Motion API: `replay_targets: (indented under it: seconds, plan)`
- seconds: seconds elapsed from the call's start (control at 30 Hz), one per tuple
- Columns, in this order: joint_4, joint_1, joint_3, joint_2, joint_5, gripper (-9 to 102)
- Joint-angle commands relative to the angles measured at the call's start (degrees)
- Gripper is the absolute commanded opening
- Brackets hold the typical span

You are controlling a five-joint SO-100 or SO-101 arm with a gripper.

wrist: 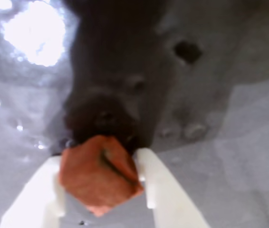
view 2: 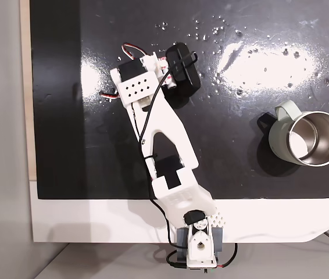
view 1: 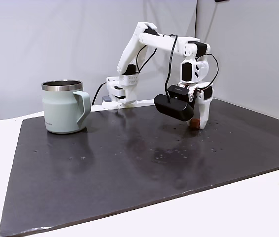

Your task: Grasp a cube and put it in the cup.

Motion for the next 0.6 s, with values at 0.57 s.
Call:
replay_targets:
  seconds: [0.57]
  plan:
    - [0.4,0.1,-2.4,3.7,0.1,5]
